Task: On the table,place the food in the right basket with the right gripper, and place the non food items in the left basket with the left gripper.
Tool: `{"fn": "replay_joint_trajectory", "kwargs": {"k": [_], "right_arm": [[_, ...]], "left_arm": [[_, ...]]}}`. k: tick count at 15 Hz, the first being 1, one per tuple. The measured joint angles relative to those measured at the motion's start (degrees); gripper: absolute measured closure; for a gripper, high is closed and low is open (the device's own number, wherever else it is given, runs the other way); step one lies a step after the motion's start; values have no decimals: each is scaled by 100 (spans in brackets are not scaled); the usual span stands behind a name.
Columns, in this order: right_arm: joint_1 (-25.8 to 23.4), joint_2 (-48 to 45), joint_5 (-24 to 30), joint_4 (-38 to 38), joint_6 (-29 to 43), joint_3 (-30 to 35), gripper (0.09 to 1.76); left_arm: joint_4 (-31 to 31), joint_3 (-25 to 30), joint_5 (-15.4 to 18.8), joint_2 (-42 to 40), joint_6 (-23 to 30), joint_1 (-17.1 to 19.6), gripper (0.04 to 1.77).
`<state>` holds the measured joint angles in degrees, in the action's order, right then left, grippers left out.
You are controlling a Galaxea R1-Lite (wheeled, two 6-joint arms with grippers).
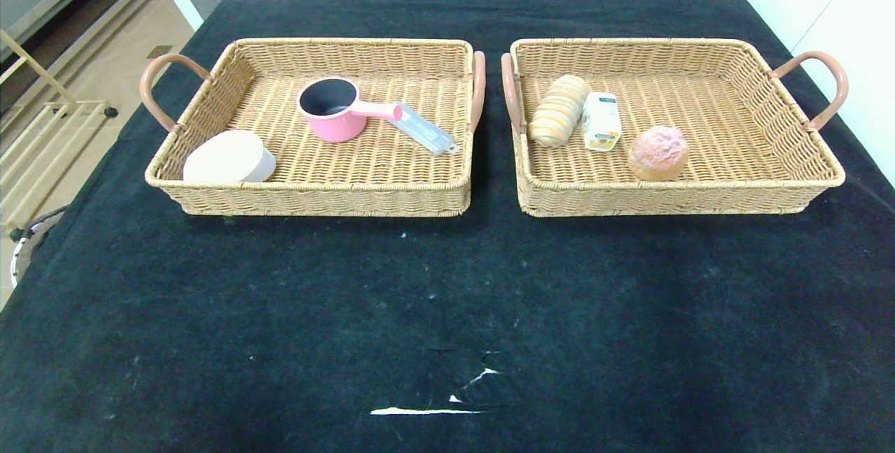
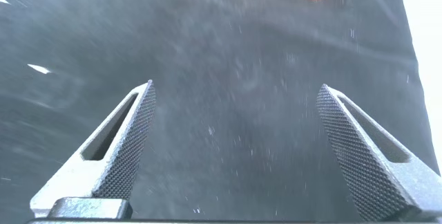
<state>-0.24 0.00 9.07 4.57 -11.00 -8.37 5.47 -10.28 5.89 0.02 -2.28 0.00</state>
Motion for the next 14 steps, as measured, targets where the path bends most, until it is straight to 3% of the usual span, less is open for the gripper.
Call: {"fn": "replay_joint_trajectory", "kwargs": {"k": [4,8,14], "right_arm": [[-2,-7,-464,-110,-63,551,15],[0,-7,-585,-89,-30,756,15],[9,-7,-753,-113,629,783,15]], "left_arm": [[-93,614,-176,-10,-2,0,9],[-88,833,-501,-10,-26,0,9],[-116,902,-540,-10,135,0,9]]}}
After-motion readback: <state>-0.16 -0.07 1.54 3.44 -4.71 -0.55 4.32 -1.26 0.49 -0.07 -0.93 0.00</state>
